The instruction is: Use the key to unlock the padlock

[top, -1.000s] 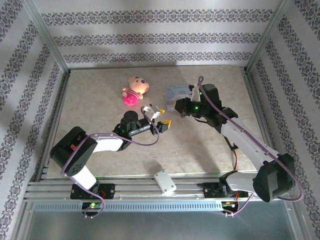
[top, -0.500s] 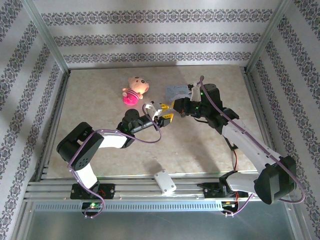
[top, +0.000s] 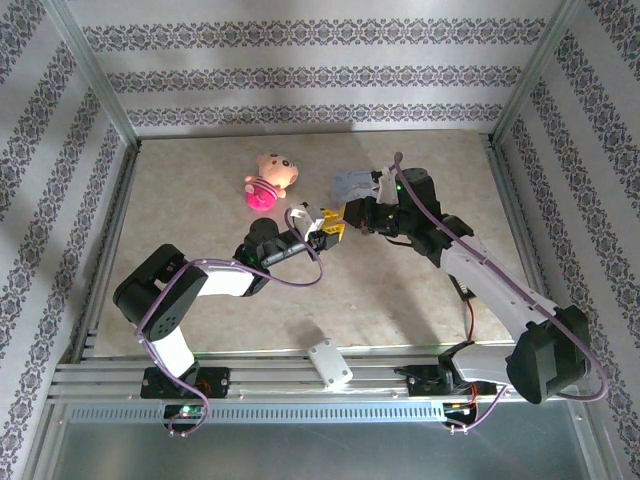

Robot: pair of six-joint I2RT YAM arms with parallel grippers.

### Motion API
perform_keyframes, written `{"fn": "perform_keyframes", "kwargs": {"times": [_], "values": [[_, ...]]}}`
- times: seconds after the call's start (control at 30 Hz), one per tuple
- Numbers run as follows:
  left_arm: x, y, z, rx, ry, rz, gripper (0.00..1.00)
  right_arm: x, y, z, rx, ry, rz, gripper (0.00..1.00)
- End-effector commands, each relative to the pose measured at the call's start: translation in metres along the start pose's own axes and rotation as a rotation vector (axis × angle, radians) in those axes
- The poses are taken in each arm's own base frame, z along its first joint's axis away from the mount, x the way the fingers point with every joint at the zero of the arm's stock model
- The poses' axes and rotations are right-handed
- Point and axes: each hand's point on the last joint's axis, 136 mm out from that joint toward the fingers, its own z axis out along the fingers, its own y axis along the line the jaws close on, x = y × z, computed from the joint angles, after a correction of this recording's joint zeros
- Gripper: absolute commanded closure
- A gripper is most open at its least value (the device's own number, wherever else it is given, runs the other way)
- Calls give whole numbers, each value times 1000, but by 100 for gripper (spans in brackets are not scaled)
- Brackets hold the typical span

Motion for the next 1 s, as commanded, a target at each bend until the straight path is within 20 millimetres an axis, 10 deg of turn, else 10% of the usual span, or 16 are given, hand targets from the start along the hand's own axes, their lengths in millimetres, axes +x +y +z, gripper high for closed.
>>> {"fn": "perform_keyframes", "kwargs": {"times": [0.0, 0.37, 0.97], "values": [[-27, -2, 0, 5, -60, 46, 72, -3, 10, 2, -31, -4, -16, 100], [-27, -3, -2, 5, -41, 45, 100, -3, 7, 5, -23, 2, -13, 100], [8, -32, -60, 246, 465, 73, 100, 12, 38, -40, -58, -2, -420, 76]]}}
